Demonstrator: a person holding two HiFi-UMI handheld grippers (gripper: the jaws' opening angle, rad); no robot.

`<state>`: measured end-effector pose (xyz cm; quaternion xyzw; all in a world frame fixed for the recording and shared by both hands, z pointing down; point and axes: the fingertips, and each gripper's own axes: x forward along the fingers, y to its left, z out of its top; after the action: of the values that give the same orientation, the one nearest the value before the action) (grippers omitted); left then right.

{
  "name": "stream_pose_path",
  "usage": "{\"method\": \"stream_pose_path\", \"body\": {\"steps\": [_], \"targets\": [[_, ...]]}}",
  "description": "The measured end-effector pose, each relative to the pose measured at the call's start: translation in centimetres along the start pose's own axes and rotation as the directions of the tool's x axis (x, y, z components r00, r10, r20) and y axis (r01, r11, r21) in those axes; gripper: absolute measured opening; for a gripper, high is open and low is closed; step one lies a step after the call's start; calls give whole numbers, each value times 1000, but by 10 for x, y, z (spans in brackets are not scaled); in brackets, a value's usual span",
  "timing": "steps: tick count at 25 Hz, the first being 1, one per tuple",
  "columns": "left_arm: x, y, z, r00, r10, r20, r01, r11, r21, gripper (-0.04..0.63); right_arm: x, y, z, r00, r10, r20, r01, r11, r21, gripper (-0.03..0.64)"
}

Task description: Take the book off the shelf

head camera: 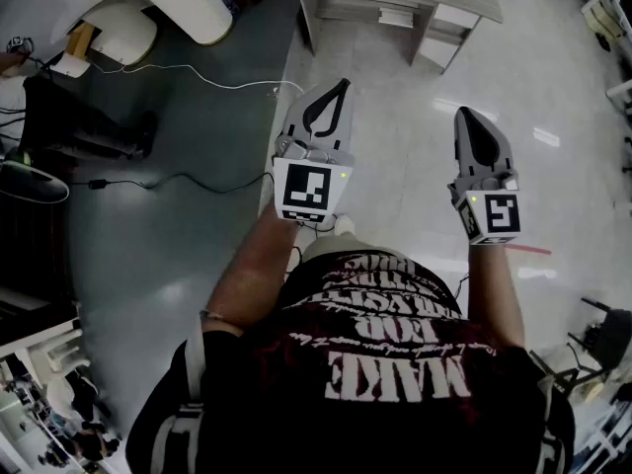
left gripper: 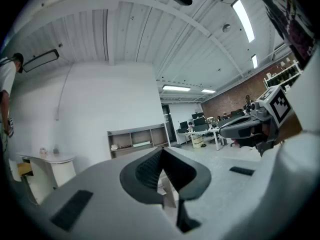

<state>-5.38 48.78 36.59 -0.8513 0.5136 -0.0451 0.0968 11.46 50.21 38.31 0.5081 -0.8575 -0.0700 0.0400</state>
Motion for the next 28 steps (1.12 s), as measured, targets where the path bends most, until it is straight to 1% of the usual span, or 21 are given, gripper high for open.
{"method": "stream_pose_path", "body": {"steps": [2,4,5,6,8,9,12,15,21,24,28], "targets": [[2,12,-9,1000,9,-10,-10,1000,-8,-2,18,7,-2,1000,17,-20,-17,1000,-5,2],[4,23,-21,999,24,-25,-25,999,-28,-2,32,12,-9,996,20,-82,-21,1000,-3,2],[4,29,-26,999,33,-32,-34,999,-38,-2,37,12,-11,995,19,-97,-19,1000,2,2],[6,34,-30,999,40,-36,-41,998,-46,-2,42,11,-9,997,19,-80,-18,1000,11,3],[12,43,-35,998,43,-37,-45,998,-52,-2,51,7,-2,1000,12,-17,-11,999,32,3],[16,47,-37,999,39,-37,-41,998,-54,-2,55,3,0,1000,2,-6,-2,999,37,3],[25,58,-41,999,19,-44,-21,998,-58,-2,62,-6,9,999,-32,-1,32,999,31,3],[29,72,-44,999,19,-44,-22,997,-68,-2,66,-12,15,999,-51,8,51,998,23,5],[47,85,-52,999,23,-44,-27,997,-77,-2,75,-35,9,996,-93,-16,94,995,32,5],[61,92,-54,999,26,-40,-29,996,-81,-2,91,-43,-2,996,-85,-38,86,996,29,5],[88,100,-60,998,45,-49,-49,994,-95,-2,118,-63,-13,997,-68,-30,69,997,46,5]]}}
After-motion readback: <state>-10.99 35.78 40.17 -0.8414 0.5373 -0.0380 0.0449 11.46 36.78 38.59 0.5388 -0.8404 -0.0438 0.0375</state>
